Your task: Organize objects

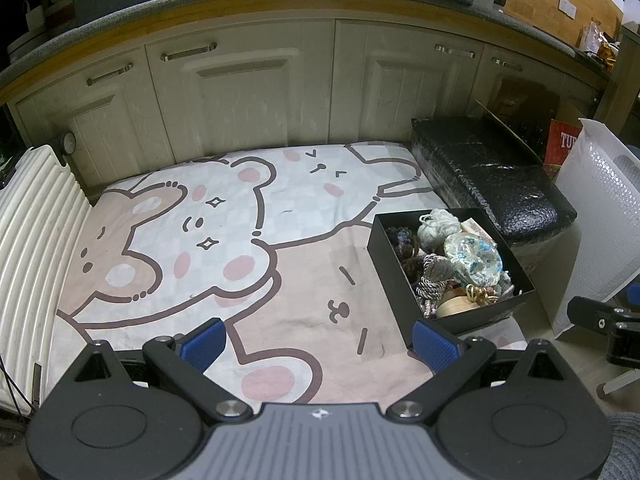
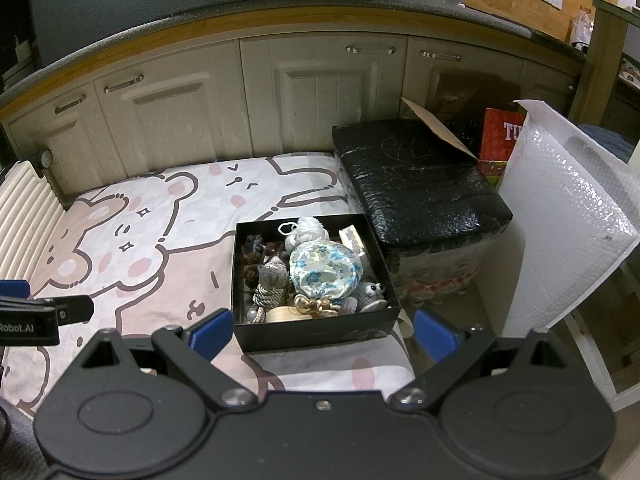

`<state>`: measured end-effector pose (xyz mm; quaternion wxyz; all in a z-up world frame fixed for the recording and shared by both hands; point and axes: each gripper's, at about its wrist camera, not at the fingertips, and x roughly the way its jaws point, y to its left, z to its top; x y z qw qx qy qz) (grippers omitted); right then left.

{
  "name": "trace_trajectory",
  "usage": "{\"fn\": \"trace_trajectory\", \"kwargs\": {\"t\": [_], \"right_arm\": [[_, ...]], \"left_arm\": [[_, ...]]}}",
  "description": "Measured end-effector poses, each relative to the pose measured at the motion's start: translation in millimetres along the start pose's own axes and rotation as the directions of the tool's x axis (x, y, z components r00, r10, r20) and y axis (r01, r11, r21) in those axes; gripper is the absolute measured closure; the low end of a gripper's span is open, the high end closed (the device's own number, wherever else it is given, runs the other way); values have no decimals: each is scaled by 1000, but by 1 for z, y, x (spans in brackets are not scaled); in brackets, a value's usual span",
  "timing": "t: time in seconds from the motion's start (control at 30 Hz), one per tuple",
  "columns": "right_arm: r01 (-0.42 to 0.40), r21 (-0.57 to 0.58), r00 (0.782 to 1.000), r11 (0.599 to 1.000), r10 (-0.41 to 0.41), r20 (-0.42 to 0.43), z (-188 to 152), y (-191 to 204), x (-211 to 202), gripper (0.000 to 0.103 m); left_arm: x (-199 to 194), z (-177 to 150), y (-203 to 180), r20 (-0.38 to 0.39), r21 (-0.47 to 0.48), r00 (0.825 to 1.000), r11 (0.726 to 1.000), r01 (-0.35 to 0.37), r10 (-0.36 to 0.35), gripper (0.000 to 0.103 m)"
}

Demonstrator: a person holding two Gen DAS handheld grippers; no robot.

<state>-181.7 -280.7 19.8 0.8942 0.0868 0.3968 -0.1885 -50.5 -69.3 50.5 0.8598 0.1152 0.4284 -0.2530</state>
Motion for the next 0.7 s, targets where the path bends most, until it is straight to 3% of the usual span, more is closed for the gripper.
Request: {"fn": "trace_trajectory", "kwargs": {"t": [0.7], "right_arm": [[-2,0,1000,1000,2,-1,0,1,0,5]], "left_arm": [[2,-3,0,-4,1,1000,1000,-2,2,4]]}}
